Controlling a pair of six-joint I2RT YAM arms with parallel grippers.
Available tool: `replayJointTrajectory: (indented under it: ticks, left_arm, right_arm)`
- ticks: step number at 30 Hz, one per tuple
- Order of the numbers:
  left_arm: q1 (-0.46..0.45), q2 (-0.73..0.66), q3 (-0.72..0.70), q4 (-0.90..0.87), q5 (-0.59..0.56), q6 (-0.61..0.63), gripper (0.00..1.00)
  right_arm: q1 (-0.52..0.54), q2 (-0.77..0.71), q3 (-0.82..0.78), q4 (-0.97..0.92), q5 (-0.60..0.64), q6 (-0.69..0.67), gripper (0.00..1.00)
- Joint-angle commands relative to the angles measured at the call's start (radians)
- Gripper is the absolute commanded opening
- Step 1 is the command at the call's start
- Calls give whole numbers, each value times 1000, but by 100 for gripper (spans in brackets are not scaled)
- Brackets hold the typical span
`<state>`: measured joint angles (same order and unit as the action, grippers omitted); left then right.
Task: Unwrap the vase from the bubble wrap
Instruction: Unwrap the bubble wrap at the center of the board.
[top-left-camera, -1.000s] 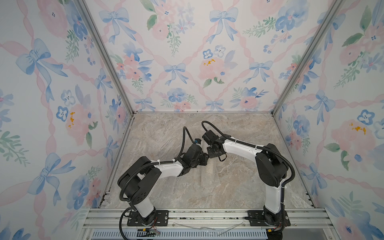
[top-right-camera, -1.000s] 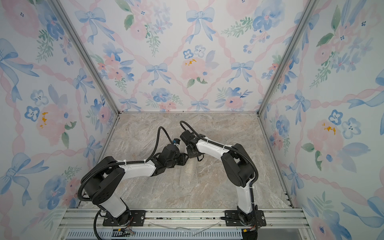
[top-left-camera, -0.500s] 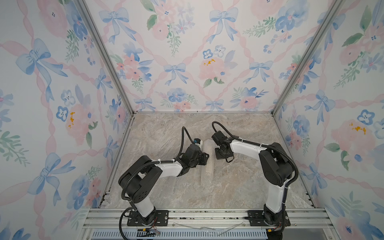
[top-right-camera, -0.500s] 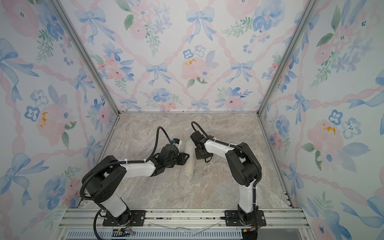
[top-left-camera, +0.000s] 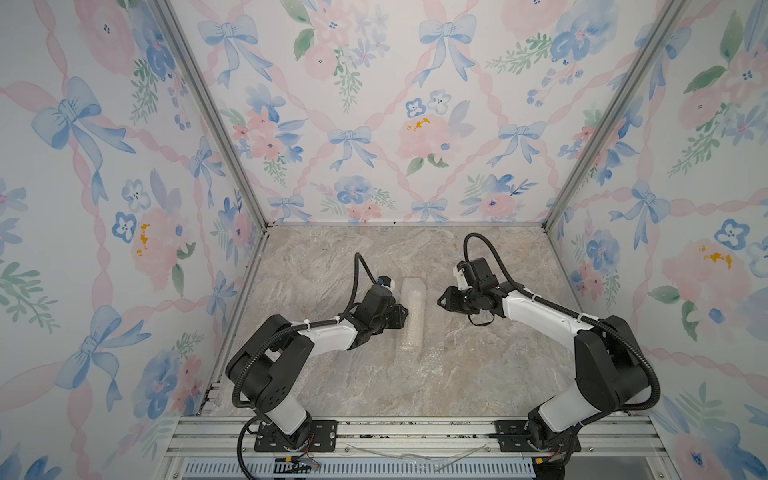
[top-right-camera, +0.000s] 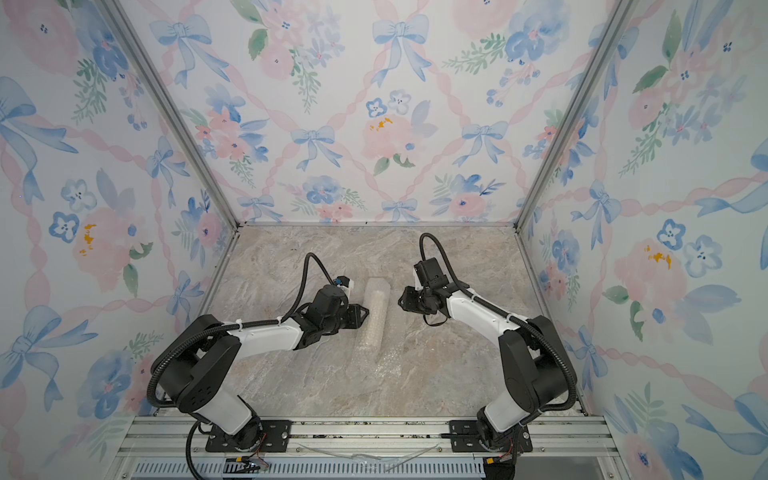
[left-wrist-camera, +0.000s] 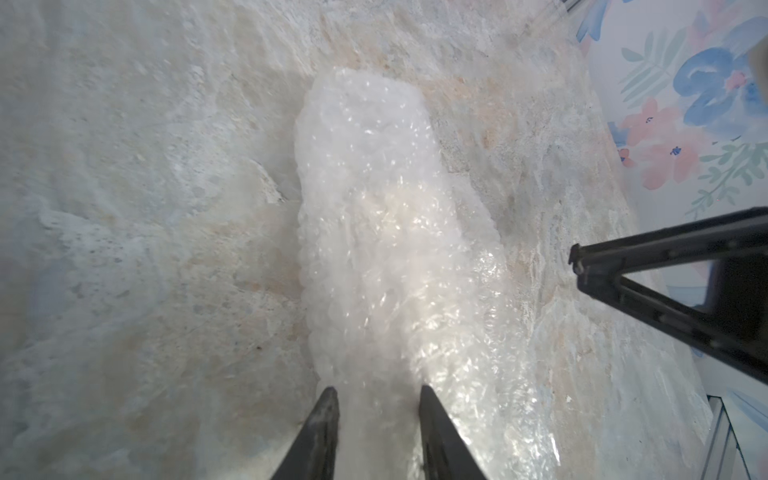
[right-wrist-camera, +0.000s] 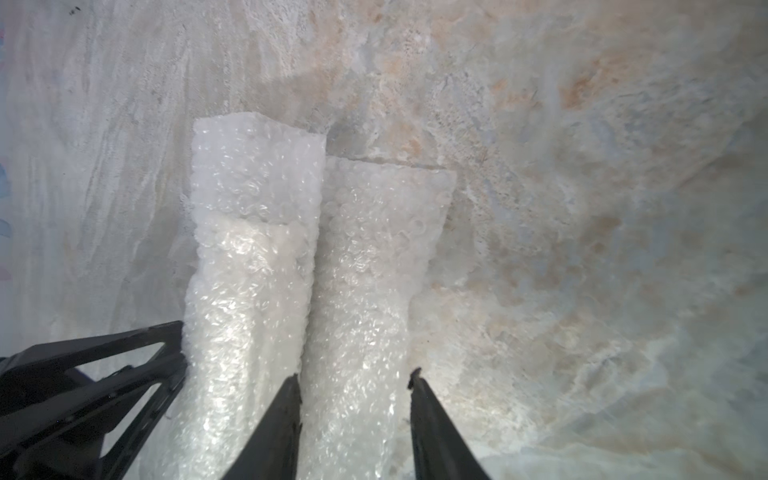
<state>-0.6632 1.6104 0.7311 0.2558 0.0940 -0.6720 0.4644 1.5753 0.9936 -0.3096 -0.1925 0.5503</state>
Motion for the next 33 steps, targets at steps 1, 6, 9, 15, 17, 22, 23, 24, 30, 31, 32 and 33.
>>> replayJointTrajectory:
  ticks: [1, 6, 9, 15, 17, 22, 23, 24, 30, 31, 32, 33]
  left_arm:
    - [7, -33, -17, -158, 2, 44, 36]
    - [-1, -111, 77, -277, -44, 130, 37]
    - [-38, -122, 143, -356, -88, 186, 37]
    - [-172, -59, 278, -404, -124, 266, 40]
    - [-212, 2, 339, -444, -146, 295, 40]
    - [-246, 116, 418, -509, -150, 309, 39]
    - [-247, 129, 420, -512, -144, 308, 39]
    - [-247, 140, 419, -516, -145, 308, 39]
    - [-238, 182, 413, -567, -198, 308, 39]
    - [-230, 184, 405, -567, -196, 307, 39]
    - [-219, 180, 394, -567, -191, 302, 39]
    - [-206, 176, 387, -567, -185, 299, 39]
  right_arm:
    - [-2, -13, -68, 4, -46, 25, 45]
    - [-7, -29, -152, 41, -76, 54, 48]
    - [5, -22, -184, 110, -142, 68, 48]
    - [20, 17, -185, 145, -157, 112, 45]
    - [23, 36, -179, 144, -157, 114, 38]
    - [31, 68, -168, 150, -161, 117, 23]
    - [33, 71, -168, 154, -161, 117, 21]
    - [34, 73, -166, 155, -162, 117, 18]
    - [34, 44, -173, 142, -134, 108, 4]
    - [34, 34, -170, 132, -129, 103, 2]
    - [33, 23, -167, 119, -126, 97, 0]
    - [34, 13, -167, 112, -119, 91, 0]
